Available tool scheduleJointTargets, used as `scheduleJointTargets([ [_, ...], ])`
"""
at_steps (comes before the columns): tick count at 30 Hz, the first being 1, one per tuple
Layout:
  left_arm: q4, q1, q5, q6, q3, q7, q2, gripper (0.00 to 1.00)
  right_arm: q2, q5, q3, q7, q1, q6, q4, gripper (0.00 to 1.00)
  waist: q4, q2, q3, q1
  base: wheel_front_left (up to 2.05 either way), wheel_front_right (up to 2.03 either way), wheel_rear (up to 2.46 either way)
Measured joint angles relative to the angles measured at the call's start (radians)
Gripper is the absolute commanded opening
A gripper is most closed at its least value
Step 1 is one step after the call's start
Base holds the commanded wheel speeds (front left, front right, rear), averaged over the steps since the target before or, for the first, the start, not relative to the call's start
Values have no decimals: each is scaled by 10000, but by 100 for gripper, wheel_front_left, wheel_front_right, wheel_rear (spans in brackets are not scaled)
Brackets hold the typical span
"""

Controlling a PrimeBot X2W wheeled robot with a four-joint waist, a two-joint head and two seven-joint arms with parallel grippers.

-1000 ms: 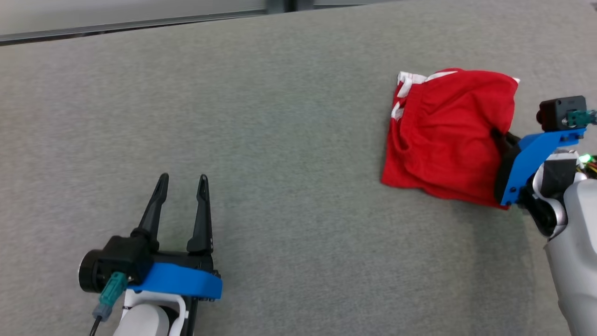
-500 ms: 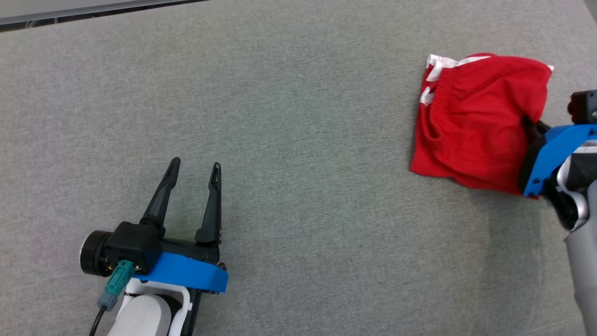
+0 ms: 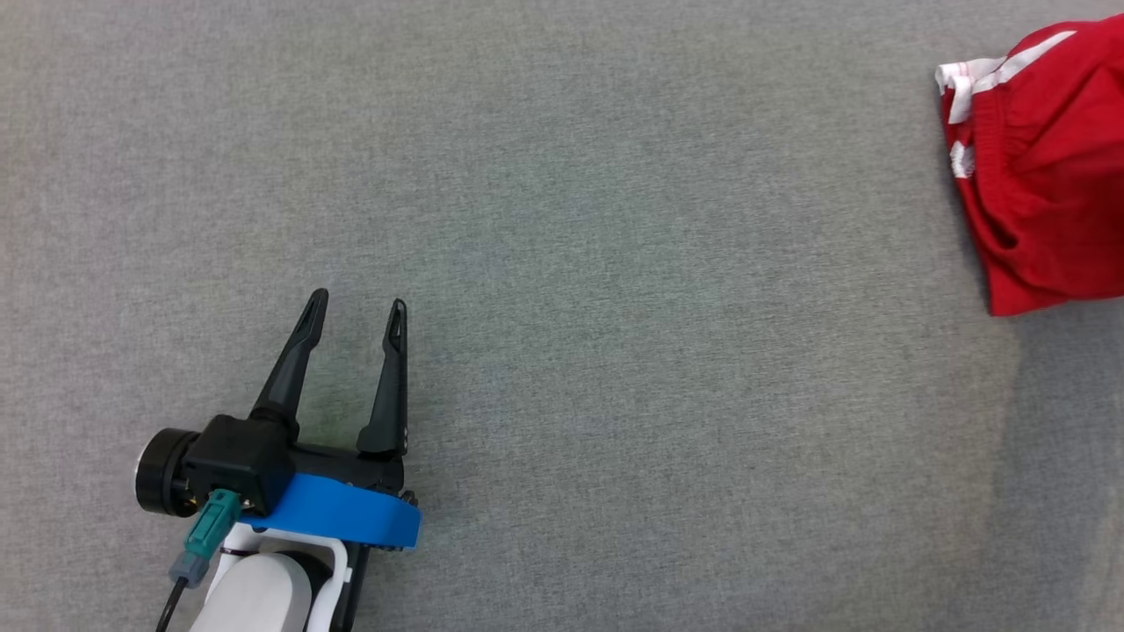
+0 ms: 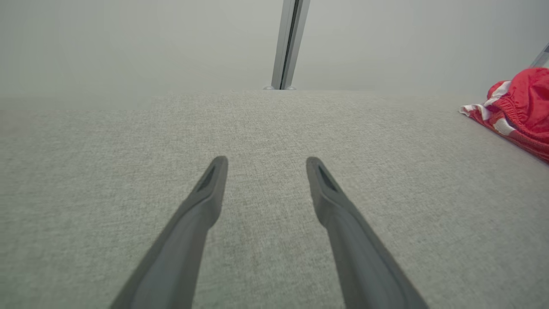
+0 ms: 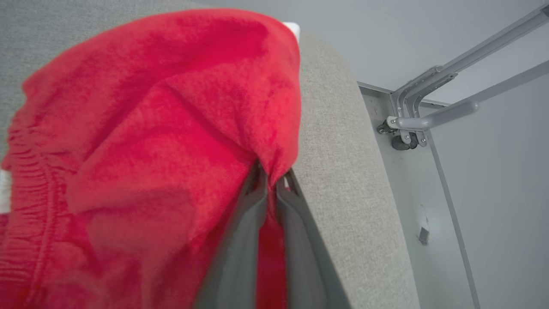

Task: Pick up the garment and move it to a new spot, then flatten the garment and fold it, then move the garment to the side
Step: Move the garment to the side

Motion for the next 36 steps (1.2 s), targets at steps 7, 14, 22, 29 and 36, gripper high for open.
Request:
scheduleJointTargets([
  [7, -8, -10, -2, 48, -56, -4, -4, 100, -115, -594, -355, -314, -304, 0, 159, 100, 160, 0, 126, 0, 0, 0, 0],
  [14, 180, -48, -105, 48, -105, -123, -59, 100, 157, -755, -341, -1005, -333, 0, 186, 100, 162, 0, -141, 0, 0, 0, 0],
  [22, 648, -59, -426, 58, 88, -445, -169, 100, 796, -612, 428, -2113, -370, 0, -159, 100, 346, 0, -917, -1, 0, 0, 0],
  [29, 1338, 162, -878, 173, 562, -771, -263, 100, 1908, -587, 769, -3457, 319, 0, -466, 100, 584, 0, -1900, -2, 0, 0, 0],
  [36, 2054, 828, -1262, 236, 884, -968, -353, 100, 3225, -775, 527, -4717, 2119, 0, -788, 100, 861, 0, -2921, -4, 0, 0, 0],
])
